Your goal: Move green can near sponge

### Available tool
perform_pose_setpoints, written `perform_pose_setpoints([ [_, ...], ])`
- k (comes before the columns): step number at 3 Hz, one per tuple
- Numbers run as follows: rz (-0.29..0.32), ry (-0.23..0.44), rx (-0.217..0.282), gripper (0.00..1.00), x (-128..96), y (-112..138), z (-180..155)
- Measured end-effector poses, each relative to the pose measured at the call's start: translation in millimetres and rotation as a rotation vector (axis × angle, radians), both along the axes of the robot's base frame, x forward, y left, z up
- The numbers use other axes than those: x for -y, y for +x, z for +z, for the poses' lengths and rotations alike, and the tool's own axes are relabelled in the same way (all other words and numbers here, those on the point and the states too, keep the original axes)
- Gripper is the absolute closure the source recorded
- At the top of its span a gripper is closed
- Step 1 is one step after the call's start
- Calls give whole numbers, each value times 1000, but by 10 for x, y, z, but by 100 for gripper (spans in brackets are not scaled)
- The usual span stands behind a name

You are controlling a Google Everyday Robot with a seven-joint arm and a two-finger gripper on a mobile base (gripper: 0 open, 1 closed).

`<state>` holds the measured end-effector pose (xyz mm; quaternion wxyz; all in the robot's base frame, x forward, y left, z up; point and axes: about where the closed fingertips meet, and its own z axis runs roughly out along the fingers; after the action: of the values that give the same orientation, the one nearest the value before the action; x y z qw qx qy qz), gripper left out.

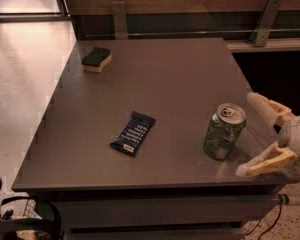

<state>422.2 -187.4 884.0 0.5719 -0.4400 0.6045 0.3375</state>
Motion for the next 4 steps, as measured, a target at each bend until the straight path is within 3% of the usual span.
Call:
perform_pose_setpoints([
  [1,15,9,-10,0,-86,42,-123],
  [2,33,14,-1,16,-180,65,-176],
  [3,66,19,12,56,-294,85,-185],
  [4,67,18,12,78,-304,84,-178],
])
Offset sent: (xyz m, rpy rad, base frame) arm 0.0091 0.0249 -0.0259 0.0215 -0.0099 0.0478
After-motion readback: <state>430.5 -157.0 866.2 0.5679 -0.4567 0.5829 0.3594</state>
